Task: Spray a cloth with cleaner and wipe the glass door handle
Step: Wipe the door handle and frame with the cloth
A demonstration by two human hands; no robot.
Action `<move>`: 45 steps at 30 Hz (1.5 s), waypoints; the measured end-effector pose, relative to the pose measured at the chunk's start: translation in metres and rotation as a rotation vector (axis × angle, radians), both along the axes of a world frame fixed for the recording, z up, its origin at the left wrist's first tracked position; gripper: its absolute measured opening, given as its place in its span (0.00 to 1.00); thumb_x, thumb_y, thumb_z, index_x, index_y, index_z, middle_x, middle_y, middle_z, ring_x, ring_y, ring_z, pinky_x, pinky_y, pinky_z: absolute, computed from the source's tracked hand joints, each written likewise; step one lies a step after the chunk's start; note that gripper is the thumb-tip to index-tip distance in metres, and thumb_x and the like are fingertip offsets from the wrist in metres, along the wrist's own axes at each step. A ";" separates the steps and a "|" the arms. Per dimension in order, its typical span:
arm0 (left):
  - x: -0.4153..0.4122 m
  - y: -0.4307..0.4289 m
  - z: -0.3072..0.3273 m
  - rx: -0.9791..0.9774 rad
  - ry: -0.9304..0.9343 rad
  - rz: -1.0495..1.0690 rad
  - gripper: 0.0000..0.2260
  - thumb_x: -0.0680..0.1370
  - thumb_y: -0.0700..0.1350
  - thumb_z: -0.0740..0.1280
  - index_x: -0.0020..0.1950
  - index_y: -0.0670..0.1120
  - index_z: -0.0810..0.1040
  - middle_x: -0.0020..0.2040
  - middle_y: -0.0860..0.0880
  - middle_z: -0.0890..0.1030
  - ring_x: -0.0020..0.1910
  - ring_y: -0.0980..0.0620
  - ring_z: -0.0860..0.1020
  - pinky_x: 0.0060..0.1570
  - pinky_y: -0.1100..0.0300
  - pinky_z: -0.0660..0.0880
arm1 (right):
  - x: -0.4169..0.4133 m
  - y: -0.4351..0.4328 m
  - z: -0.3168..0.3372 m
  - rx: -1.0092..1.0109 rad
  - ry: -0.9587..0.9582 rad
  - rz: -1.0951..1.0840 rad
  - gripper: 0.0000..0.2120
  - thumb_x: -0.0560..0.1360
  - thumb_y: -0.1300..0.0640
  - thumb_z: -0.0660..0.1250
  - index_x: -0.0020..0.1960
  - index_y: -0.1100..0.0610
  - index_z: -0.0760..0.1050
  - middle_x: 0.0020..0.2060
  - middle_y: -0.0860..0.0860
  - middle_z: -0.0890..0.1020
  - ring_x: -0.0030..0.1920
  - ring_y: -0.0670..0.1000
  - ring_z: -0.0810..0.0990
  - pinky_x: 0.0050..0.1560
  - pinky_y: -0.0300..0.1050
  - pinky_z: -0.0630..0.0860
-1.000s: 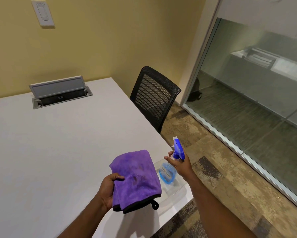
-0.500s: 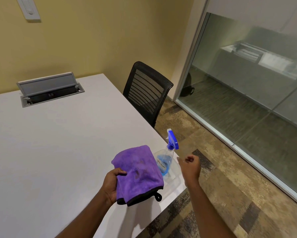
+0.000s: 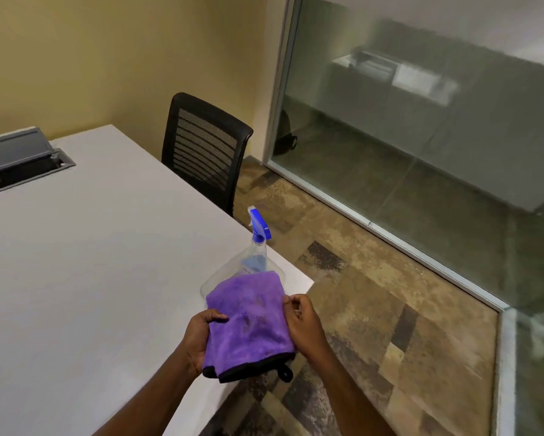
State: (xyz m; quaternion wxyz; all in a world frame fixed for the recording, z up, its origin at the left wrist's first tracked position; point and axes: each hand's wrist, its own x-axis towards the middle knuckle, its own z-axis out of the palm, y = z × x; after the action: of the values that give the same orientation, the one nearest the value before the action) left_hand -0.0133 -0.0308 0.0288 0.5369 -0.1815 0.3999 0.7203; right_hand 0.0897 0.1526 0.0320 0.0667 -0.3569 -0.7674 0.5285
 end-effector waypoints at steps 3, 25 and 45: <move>0.017 0.020 0.004 -0.035 0.043 -0.081 0.20 0.65 0.38 0.65 0.58 0.40 0.73 0.47 0.39 0.80 0.44 0.37 0.78 0.46 0.49 0.75 | 0.024 0.005 0.000 -0.218 -0.034 -0.013 0.31 0.69 0.28 0.53 0.61 0.48 0.68 0.56 0.47 0.77 0.55 0.48 0.78 0.52 0.45 0.78; 0.307 0.171 0.047 -0.001 0.244 -0.674 0.12 0.66 0.35 0.59 0.31 0.37 0.82 0.29 0.42 0.82 0.27 0.44 0.81 0.24 0.59 0.77 | 0.380 0.026 0.013 -0.711 0.600 -0.631 0.20 0.76 0.50 0.69 0.66 0.53 0.74 0.62 0.59 0.80 0.61 0.62 0.79 0.58 0.60 0.78; 0.607 0.215 0.060 0.239 0.811 -1.188 0.05 0.66 0.32 0.67 0.40 0.38 0.78 0.36 0.41 0.80 0.39 0.45 0.76 0.41 0.53 0.72 | 0.653 -0.047 0.027 -0.698 1.061 -1.175 0.26 0.71 0.54 0.76 0.64 0.65 0.75 0.60 0.66 0.79 0.58 0.63 0.80 0.58 0.57 0.78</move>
State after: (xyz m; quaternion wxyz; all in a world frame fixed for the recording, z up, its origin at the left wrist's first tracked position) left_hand 0.5936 0.1842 0.0890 0.6631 0.4072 0.5169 0.3568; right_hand 0.7428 0.1061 0.0586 0.5648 -0.4019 -0.1198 0.7107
